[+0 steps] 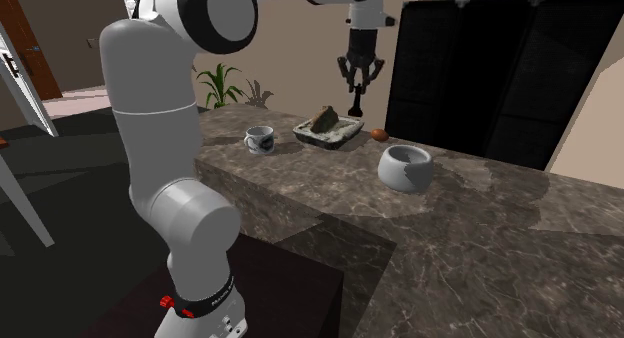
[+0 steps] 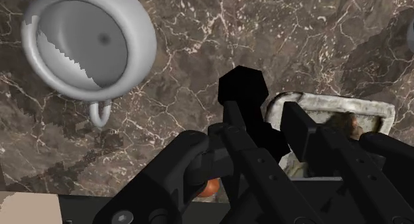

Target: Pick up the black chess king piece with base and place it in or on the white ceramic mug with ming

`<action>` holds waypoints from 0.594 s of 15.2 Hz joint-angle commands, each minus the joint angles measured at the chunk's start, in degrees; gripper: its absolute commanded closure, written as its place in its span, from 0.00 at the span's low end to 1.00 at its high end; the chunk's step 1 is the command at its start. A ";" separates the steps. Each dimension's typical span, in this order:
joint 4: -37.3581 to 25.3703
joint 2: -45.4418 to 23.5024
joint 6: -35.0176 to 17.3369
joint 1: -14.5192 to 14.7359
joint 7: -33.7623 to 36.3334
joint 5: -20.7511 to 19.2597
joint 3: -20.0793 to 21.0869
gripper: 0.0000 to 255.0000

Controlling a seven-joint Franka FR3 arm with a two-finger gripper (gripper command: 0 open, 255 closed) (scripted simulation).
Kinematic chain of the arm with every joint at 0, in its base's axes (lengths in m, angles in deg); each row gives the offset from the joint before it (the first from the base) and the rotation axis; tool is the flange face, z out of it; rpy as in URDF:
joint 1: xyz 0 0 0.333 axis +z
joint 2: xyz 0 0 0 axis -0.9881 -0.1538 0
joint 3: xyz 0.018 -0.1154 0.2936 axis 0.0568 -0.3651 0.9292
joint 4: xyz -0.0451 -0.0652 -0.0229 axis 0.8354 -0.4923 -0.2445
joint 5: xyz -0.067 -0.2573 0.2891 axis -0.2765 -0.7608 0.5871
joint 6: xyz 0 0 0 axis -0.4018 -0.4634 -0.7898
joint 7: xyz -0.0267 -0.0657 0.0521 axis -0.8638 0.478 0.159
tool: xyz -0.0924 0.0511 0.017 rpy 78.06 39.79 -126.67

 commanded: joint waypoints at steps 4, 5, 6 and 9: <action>-6.03 -4.08 2.15 -3.66 -6.75 0.67 -3.11 1.00; -7.48 -5.06 2.68 -4.46 -8.07 0.88 -3.68 1.00; -9.05 -6.12 3.24 -5.27 -9.39 1.11 -4.25 1.00; -14.50 -9.78 5.22 -7.86 -13.30 2.01 -5.84 1.00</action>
